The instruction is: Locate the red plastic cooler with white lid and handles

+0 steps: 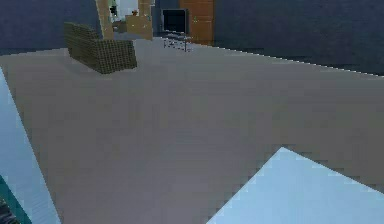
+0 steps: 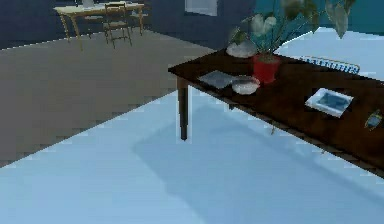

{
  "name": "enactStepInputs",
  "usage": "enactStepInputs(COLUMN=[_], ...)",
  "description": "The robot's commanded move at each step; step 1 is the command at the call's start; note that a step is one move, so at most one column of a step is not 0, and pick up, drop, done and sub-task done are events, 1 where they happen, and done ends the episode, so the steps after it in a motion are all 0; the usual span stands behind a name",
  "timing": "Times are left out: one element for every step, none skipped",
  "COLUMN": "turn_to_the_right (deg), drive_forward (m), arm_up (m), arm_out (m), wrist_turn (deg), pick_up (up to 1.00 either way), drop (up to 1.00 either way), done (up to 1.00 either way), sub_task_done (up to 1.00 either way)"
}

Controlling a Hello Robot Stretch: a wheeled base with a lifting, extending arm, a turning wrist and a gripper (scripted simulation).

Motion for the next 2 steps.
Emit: enactStepInputs(turn_to_the_right=[0.0,-45.0], drive_forward=[0.55,0.0], arm_up=[0.0,0.0], arm_out=[0.0,0.0], wrist_turn=[0.0,0.0], pick_up=[0.0,0.0], drop=[0.0,0.0], done=[0.0,0.0], sub_task_done=[0.0,0.0])
